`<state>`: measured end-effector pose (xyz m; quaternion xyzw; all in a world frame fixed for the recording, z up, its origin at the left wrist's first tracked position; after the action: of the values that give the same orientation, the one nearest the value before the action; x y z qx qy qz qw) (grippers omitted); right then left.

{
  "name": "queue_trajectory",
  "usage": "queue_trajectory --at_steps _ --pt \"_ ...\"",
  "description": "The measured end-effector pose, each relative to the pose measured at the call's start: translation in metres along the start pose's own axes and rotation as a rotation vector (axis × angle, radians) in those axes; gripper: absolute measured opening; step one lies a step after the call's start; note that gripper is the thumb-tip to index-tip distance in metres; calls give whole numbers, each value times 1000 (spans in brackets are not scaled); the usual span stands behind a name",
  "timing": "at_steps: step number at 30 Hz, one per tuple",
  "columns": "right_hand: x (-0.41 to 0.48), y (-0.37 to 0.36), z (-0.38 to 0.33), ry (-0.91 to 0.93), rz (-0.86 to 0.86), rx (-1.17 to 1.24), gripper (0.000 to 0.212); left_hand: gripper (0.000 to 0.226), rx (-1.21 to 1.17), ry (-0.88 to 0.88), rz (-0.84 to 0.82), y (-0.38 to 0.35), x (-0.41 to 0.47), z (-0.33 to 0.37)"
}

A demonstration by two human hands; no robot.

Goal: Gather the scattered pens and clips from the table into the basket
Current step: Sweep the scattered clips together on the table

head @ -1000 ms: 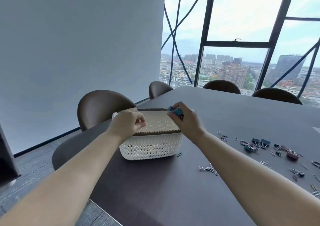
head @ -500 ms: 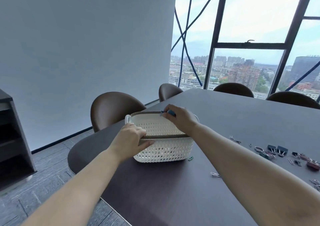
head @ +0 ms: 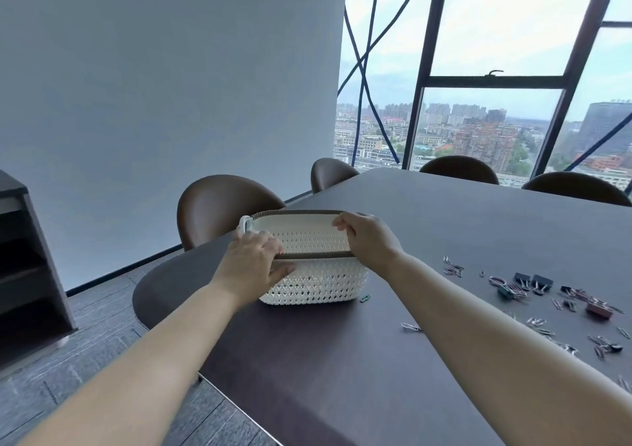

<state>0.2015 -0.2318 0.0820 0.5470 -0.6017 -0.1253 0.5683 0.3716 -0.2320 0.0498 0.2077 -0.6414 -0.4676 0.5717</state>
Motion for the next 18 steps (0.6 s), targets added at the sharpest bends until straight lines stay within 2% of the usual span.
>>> queue_trajectory --at_steps 3,4,5,6,8,9,10,12,14,16,18 --pt "-33 21 8 66 93 -117 30 44 -68 -157 137 9 -23 49" --pt "-48 26 19 35 102 -146 32 38 -122 -241 169 8 -33 73" --pt "-65 30 34 -18 95 -167 34 35 -171 -301 132 3 -40 98" --pt "-83 31 53 -83 73 -181 38 35 -214 -335 40 -9 -44 122" --pt "-122 35 87 -201 -1 -207 46 50 -190 -315 -302 -58 -51 158" --pt "-141 38 100 -243 -33 -225 48 59 -149 -241 -510 -85 -55 164" --pt "-158 44 111 -275 -54 -242 47 67 -131 -156 -652 -106 -57 168" --pt "-185 59 124 -312 -72 -269 42 76 -116 4 -749 -134 -54 169" --pt "-205 73 132 -340 -88 -294 39 80 -69 89 -752 -145 -50 172" --pt "-221 85 138 -362 -96 -312 37 79 -112 52 -764 -144 -51 194" --pt "-238 94 143 -394 -112 -322 36 77 -217 -58 -793 -137 -59 228"
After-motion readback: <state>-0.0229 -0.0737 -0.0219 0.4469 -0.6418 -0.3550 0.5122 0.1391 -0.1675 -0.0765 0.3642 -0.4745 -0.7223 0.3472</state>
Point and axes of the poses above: each hand's wrist, its own x-axis towards the middle knuckle, its own y-axis out of the back of the hand, z = x × y, the point moved 10 cm from there along x, towards the middle knuckle, and after that the axes turned 14 degrees about y, right-handed, at the moved point
